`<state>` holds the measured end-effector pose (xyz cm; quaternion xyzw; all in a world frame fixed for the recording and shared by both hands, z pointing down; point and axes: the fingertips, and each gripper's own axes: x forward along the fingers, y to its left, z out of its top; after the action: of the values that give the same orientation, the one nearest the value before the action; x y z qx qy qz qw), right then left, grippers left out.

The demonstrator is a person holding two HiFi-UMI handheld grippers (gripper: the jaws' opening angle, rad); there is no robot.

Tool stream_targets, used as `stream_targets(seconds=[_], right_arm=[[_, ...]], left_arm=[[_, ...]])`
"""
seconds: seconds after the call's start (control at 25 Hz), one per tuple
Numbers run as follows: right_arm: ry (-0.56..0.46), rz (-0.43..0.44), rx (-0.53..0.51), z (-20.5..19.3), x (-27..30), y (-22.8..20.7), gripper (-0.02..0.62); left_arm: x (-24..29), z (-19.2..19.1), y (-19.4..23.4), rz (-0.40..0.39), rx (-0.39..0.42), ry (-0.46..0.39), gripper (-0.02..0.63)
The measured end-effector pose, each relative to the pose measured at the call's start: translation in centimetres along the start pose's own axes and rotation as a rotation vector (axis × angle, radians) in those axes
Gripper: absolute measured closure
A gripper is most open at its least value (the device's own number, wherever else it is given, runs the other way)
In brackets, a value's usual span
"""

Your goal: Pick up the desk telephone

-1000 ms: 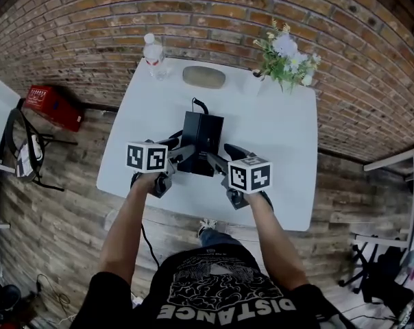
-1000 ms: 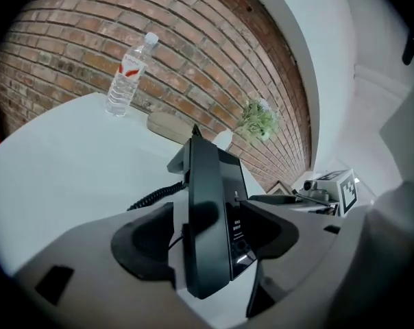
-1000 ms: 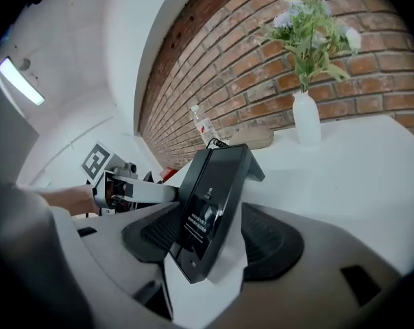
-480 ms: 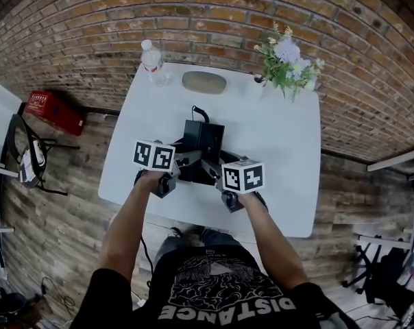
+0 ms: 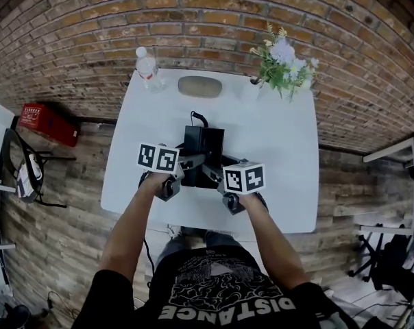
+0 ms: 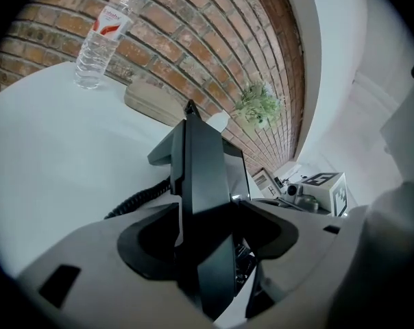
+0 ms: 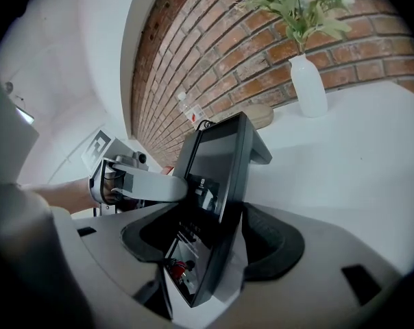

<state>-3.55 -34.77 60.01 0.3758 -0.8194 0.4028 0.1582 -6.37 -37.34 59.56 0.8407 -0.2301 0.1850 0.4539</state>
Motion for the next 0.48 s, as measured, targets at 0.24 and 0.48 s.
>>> stream_targets(seconds=[0.24,0.48], right_arm=[[-0.020,0.004,0.023,-0.03,0.01,-0.15,0.330],[-0.039,-0.018,0.041,0.19,-0.10,-0.25,0.324]], left_arm=[[0.35,0.05,-0.31,-0.013,0.007,0.007,0.342],[0.29,0.24,-0.37,-0.011,-0.007,0.009,0.347]])
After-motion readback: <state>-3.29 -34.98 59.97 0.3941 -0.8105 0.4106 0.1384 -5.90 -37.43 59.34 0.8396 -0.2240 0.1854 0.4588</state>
